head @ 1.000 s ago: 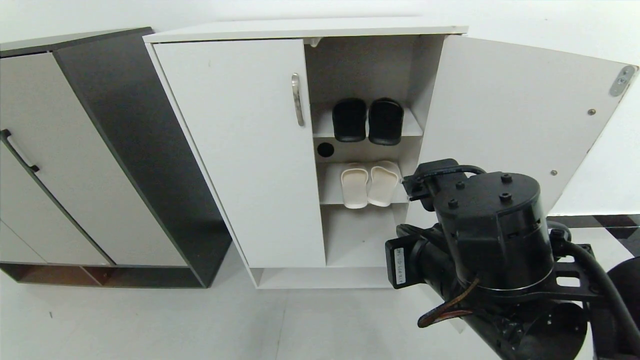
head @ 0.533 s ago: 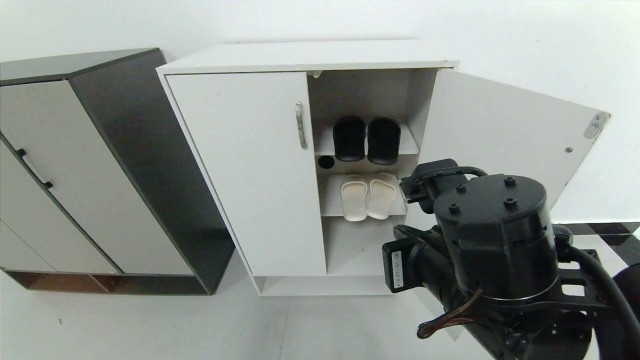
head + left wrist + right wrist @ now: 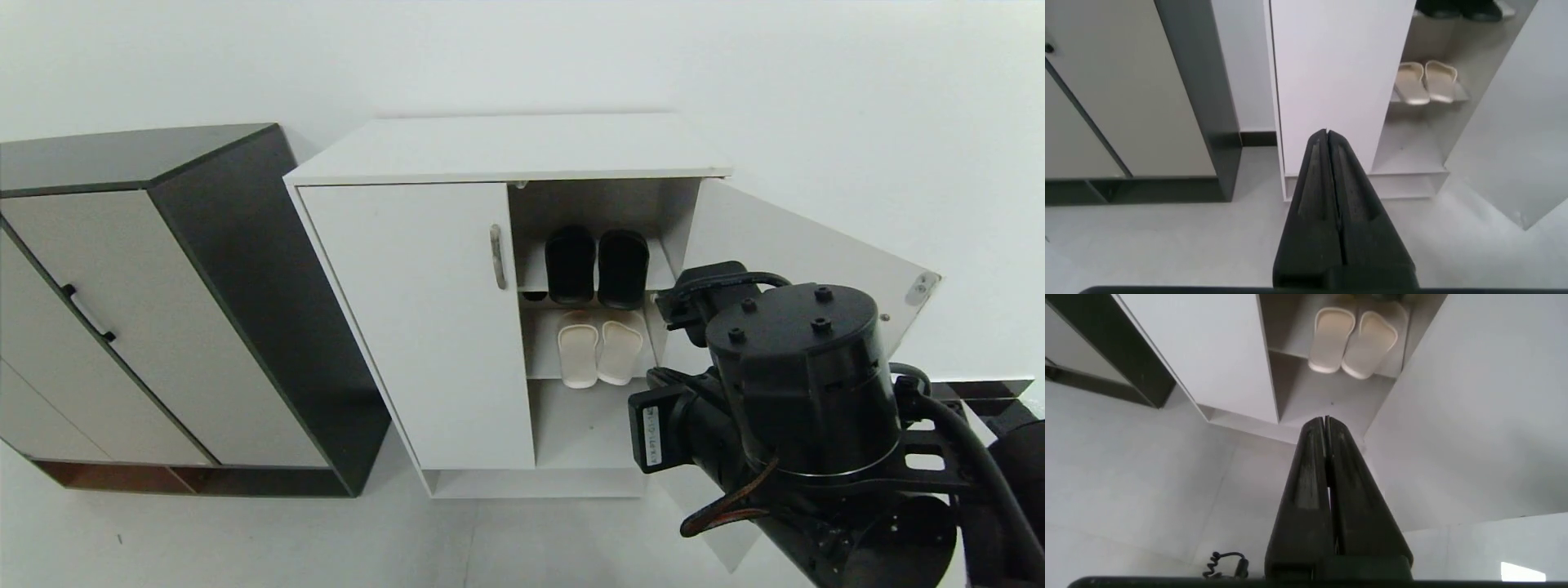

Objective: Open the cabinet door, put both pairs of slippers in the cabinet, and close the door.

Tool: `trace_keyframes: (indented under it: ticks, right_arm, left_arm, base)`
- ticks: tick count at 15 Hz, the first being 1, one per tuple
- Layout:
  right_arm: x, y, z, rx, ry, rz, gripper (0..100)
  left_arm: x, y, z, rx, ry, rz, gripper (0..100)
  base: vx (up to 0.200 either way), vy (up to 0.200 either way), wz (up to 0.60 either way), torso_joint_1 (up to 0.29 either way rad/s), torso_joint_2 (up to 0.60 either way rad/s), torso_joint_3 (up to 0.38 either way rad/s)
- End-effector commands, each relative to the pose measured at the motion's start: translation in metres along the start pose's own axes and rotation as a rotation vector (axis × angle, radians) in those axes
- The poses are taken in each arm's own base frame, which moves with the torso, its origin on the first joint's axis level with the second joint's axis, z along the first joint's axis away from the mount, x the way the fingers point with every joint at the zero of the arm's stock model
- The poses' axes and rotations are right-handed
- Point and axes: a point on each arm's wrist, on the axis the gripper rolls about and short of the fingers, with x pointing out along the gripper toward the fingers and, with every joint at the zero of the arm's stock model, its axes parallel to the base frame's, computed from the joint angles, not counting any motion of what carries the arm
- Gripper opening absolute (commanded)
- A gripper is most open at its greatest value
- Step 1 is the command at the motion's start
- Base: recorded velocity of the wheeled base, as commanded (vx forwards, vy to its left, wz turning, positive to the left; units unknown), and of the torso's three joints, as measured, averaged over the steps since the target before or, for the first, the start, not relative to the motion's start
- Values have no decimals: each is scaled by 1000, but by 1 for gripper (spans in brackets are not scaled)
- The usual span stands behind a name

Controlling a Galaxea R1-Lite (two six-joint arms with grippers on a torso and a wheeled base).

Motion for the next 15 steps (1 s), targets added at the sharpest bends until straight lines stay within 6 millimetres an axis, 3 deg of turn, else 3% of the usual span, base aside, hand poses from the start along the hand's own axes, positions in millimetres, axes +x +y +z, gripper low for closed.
trace_keyframes:
  ticks: [1, 15]
  right_arm:
    - [0, 1, -1, -2, 2, 0, 0]
    - [1, -1, -6, -17, 21, 12, 0]
  left_arm:
    - [0, 0, 0, 0, 1, 0, 0]
    - [0, 0, 0, 0, 1, 0, 0]
  base:
    - [0, 0, 0, 163, -481, -305]
    - [0, 0, 0, 197, -493, -296]
